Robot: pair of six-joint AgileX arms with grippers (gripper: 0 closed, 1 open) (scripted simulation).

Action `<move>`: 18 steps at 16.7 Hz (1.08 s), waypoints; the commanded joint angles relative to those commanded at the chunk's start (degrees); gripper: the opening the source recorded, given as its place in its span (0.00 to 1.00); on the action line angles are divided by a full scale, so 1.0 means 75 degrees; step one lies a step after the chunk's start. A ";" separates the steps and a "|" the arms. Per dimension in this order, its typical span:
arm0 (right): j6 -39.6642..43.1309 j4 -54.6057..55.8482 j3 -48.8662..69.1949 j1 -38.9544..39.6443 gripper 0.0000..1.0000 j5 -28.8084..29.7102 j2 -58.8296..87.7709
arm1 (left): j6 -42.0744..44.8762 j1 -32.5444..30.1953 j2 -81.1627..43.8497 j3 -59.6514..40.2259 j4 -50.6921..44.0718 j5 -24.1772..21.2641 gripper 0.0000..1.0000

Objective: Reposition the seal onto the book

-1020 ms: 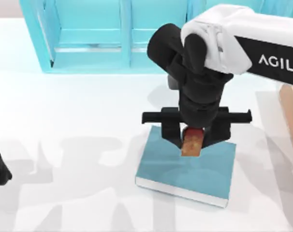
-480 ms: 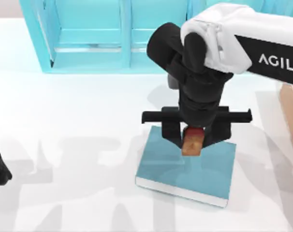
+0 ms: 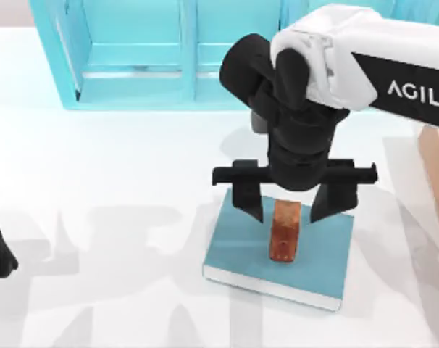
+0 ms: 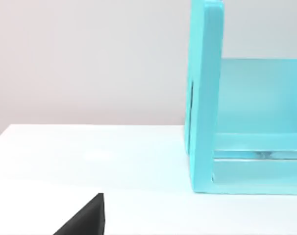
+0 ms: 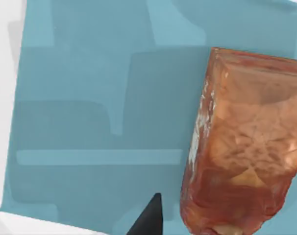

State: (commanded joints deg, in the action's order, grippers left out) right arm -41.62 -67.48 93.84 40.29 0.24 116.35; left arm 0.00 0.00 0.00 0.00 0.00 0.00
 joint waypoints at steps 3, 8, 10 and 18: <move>0.0000 0.0000 0.0000 0.0000 1.00 0.0000 0.0000 | 0.0000 0.0000 0.0000 0.0000 0.0000 0.0000 1.00; 0.0000 0.0000 0.0000 0.0000 1.00 0.0000 0.0000 | 0.0000 0.0000 0.0000 0.0000 0.0000 0.0000 1.00; 0.0000 0.0001 -0.0001 -0.0009 1.00 0.0000 0.0001 | 0.0000 0.0000 0.0000 0.0000 0.0000 0.0000 1.00; 0.0008 -0.0868 0.0778 -0.0016 1.00 -0.0001 -0.0089 | 0.0000 0.0000 0.0000 0.0000 0.0000 0.0000 1.00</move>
